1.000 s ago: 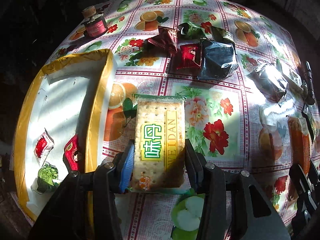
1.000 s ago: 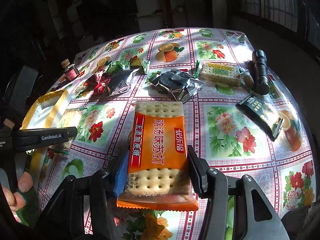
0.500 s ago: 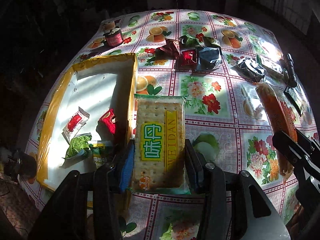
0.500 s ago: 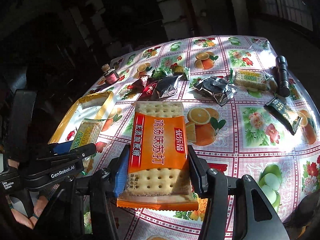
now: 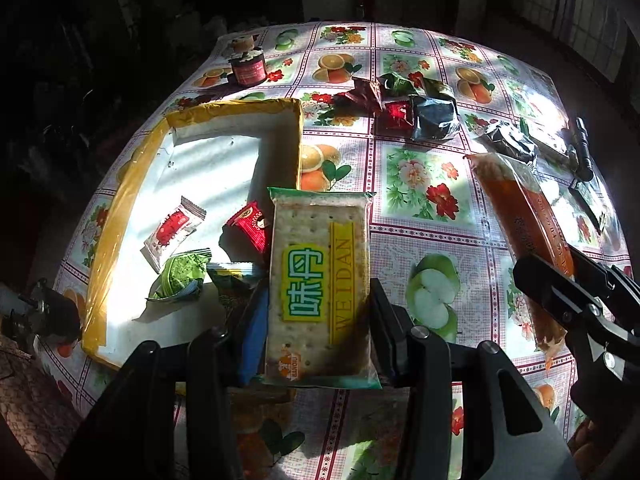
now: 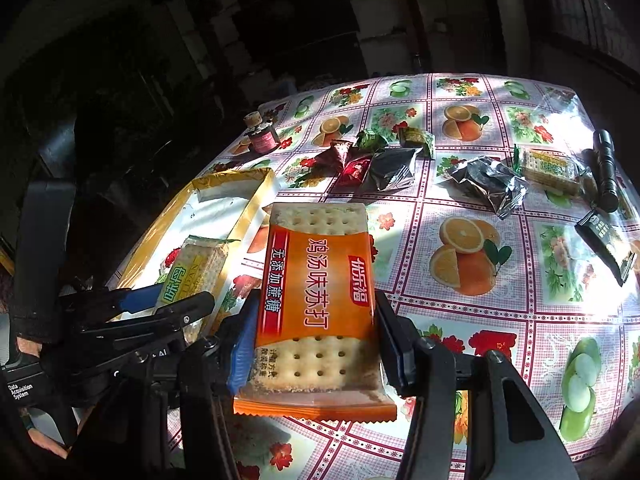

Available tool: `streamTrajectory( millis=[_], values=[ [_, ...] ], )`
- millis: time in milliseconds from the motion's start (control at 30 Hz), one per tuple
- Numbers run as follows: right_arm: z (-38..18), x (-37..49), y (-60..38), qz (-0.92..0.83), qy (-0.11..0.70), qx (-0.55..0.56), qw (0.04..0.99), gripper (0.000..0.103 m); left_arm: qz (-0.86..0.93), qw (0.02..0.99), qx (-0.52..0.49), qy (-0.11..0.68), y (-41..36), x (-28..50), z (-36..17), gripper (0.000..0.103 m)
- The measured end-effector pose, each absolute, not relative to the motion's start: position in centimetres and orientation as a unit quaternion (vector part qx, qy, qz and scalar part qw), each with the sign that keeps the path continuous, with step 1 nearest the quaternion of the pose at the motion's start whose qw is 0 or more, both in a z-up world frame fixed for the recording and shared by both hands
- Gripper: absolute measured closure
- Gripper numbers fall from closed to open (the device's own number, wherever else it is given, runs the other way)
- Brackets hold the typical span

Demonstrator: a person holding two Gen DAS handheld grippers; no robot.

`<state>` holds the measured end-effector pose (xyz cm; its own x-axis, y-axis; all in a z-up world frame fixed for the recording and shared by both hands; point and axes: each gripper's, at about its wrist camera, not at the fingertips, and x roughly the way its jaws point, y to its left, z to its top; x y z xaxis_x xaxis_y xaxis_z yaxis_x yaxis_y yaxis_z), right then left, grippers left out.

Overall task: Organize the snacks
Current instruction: 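Carry both cracker packs into the white tray and open both tools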

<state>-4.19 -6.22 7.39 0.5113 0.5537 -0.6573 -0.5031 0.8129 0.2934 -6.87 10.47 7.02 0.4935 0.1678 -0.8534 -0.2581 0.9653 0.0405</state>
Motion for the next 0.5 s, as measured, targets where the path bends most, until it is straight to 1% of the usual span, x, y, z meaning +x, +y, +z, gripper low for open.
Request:
streamTrajectory(
  millis=[500],
  values=[
    [8.1,-4.1,-2.7,0.336,0.386,0.015,0.859,0.050,0.134,0.862,-0.081,0.482,13.9,-7.4,7.6,0.055]
  ],
)
